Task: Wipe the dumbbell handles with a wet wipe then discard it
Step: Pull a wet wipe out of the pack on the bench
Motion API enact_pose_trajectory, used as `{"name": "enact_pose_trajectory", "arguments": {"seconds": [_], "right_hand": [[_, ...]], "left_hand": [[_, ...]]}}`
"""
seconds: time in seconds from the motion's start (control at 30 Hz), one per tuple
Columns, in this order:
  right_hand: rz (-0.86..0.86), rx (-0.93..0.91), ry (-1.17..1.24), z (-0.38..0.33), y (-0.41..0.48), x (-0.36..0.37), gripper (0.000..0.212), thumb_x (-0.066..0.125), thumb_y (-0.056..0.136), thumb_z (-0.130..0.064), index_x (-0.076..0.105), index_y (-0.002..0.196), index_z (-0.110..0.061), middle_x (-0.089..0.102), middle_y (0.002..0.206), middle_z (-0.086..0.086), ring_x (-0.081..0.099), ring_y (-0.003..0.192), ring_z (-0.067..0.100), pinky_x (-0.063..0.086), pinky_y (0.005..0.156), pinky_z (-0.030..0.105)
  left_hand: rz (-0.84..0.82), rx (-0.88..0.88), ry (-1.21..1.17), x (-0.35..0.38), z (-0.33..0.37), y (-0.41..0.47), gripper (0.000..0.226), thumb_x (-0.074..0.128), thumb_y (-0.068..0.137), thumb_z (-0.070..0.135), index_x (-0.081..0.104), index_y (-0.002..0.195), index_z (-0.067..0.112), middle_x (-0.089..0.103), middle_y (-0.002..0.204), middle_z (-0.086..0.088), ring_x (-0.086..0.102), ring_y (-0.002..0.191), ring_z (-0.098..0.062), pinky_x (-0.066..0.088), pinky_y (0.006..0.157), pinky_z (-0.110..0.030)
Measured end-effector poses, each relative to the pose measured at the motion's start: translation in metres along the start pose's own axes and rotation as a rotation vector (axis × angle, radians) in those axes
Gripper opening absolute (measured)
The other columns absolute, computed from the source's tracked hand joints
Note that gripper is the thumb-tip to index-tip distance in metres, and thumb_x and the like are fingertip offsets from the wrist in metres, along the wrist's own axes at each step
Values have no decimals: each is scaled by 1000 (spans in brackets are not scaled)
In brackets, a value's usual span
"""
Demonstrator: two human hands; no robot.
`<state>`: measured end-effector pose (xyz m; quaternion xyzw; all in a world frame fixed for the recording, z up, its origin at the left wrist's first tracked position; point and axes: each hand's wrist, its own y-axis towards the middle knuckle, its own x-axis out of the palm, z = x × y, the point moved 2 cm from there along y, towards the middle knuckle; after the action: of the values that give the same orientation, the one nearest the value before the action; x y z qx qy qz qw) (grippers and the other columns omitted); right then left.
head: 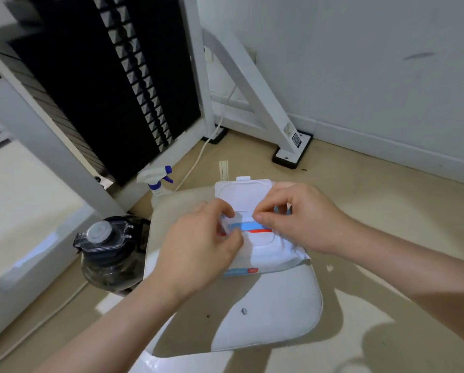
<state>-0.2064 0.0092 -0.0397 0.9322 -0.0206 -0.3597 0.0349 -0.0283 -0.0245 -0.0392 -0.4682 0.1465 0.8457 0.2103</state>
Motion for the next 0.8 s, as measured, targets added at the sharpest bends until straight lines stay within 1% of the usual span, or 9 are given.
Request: {"name": "enact_pose_trajectory", "arguments": {"seconds": [0.1,0.17,0.23,0.33,0.47,0.57,0.63,0.7,0.8], "right_hand": [[-174,-110,-226,-10,2,10,14,63,87,-23,74,92,-27,62,87,-7,54,78,9,44,73,27],[-257,-192,-420,-18,8,13,19,55,90,-26,71,100,-30,60,92,-8,54,84,14,44,73,32],[-340,-309,-591,-28,14,14,22,49,93,-28,69,103,-28,58,94,-7,52,83,16,44,69,35],[-462,-460,-794,-36,19,18,21,45,94,-24,65,90,-21,56,89,-1,51,79,22,42,64,36],[-470,-619,-796,-38,14,24,7,59,82,-7,62,78,-12,56,75,5,50,62,26,40,49,33],[-537,-526,-883,-39,18,28,13,49,88,-9,61,92,-12,56,84,6,45,67,26,42,57,37],[-485,-525,-833,-40,20,25,12,47,82,-11,58,80,-15,51,75,5,45,62,27,41,54,38],[-425,-457,-726,-38,19,20,8,41,72,-17,46,67,-19,43,66,1,44,58,27,33,50,34],[-384,-278,-615,-32,16,15,5,40,75,-19,44,73,-18,50,76,-1,45,70,23,38,61,36]], "left_hand": [[66,-137,-243,-2,-12,1,11,66,79,14,62,82,24,61,64,4,52,55,-6,43,56,-23],[50,-248,-484,-4,-15,1,13,70,80,7,65,84,19,66,65,-7,53,50,-8,47,53,-22],[29,-317,-663,-4,-16,0,12,71,81,5,66,88,14,67,71,-19,57,55,-16,48,52,-23],[35,-349,-752,-2,-19,0,13,71,81,3,66,89,11,65,72,-23,57,58,-21,48,51,-23],[27,-373,-786,-1,-20,1,14,71,81,3,67,91,12,65,66,-12,58,56,-17,51,53,-26],[32,-372,-783,0,-20,1,14,70,81,1,67,91,10,62,66,-15,55,51,-15,49,52,-25],[34,-369,-793,0,-20,1,14,70,81,1,67,90,10,60,68,-20,55,54,-18,49,53,-27],[25,-341,-794,-1,-20,0,12,68,82,0,67,88,10,59,69,-17,55,59,-20,48,55,-29],[-18,-178,-638,-1,-19,-1,22,59,86,-1,69,79,17,63,71,-11,53,60,-15,45,59,-28]]}}
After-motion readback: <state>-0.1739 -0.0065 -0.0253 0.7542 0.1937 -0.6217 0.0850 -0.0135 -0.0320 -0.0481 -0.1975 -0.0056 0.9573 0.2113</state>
